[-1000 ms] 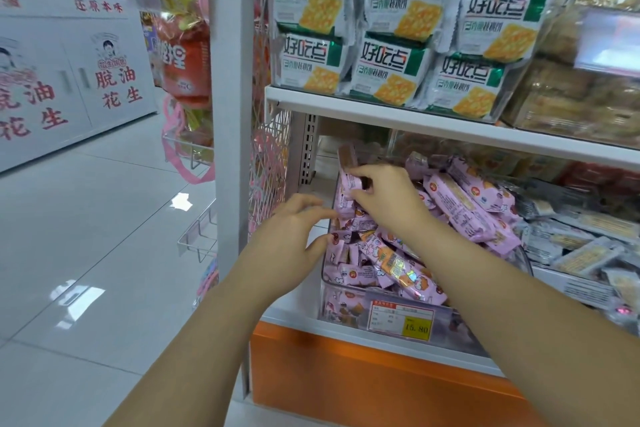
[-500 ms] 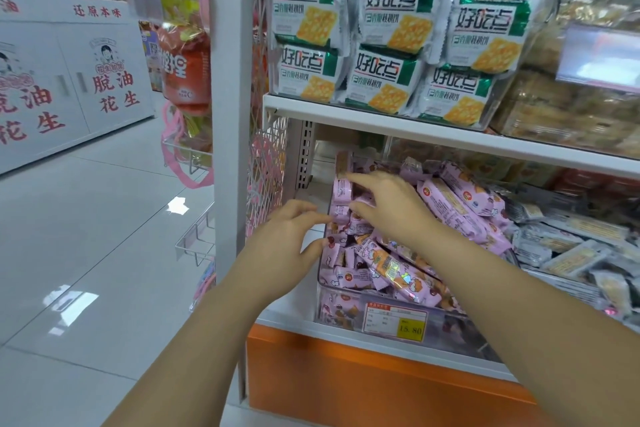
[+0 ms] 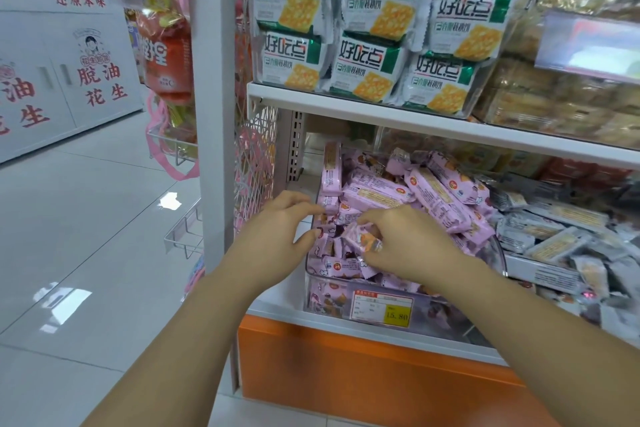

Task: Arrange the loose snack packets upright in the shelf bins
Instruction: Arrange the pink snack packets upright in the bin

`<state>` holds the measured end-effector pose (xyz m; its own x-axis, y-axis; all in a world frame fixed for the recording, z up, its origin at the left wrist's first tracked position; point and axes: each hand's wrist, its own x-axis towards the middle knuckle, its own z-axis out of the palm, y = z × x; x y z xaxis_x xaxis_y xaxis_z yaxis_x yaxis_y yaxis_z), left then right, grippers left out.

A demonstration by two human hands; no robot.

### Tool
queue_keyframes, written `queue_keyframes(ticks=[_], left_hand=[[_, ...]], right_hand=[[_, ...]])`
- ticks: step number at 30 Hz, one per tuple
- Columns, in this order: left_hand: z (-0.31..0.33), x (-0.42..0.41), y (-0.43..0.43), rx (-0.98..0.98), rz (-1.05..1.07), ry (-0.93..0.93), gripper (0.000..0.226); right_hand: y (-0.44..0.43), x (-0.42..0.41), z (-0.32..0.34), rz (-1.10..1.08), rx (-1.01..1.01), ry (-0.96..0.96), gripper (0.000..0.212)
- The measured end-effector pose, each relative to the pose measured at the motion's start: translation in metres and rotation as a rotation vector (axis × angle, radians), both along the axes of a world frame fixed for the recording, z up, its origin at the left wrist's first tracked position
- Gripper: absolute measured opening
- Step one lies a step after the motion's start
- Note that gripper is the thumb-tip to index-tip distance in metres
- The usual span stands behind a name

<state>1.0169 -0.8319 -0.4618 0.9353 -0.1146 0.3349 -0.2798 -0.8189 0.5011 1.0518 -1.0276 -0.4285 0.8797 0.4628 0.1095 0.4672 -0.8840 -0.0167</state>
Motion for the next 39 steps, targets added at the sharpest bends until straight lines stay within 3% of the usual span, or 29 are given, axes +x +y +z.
queue_keyframes(ticks=[5, 9, 11, 15, 20, 24, 28, 31, 36, 39], left_hand=[[0.009, -0.005, -0.007, -0.255, -0.060, -0.067, 0.041], [0.015, -0.011, -0.015, -0.467, -0.106, -0.022, 0.044], [0.016, -0.013, -0.018, -0.572, -0.108, -0.003, 0.035], [0.019, -0.014, -0.015, -0.751, -0.089, -0.003, 0.028], [0.021, -0.014, -0.012, -0.811, -0.110, 0.005, 0.038], [0.022, -0.014, -0.015, -0.801, -0.046, -0.030, 0.052], [0.022, -0.011, -0.012, -0.752, 0.034, -0.040, 0.041], [0.018, -0.009, -0.009, -0.712, 0.039, -0.008, 0.035], [0.014, -0.007, -0.006, -0.699, 0.029, 0.000, 0.034], [0.013, -0.006, -0.005, -0.689, 0.025, -0.010, 0.034]], right_hand=[[-0.003, -0.003, 0.014, 0.132, 0.441, -0.044, 0.043], [0.000, -0.007, 0.011, 0.312, 0.481, -0.102, 0.039], [0.000, -0.007, 0.009, 0.344, 0.526, -0.185, 0.039], [-0.003, -0.007, 0.012, 0.181, 0.615, -0.199, 0.047], [-0.010, -0.008, 0.014, 0.097, 0.861, 0.162, 0.026], [-0.006, -0.007, 0.005, 0.034, 1.008, 0.085, 0.020], [0.011, 0.010, 0.000, -0.127, 1.112, -0.128, 0.024], [0.026, 0.036, 0.001, -0.270, 1.063, -0.264, 0.020], [0.038, 0.065, -0.004, -0.343, 0.766, -0.444, 0.013], [0.040, 0.068, -0.009, -0.309, 0.676, -0.384, 0.023]])
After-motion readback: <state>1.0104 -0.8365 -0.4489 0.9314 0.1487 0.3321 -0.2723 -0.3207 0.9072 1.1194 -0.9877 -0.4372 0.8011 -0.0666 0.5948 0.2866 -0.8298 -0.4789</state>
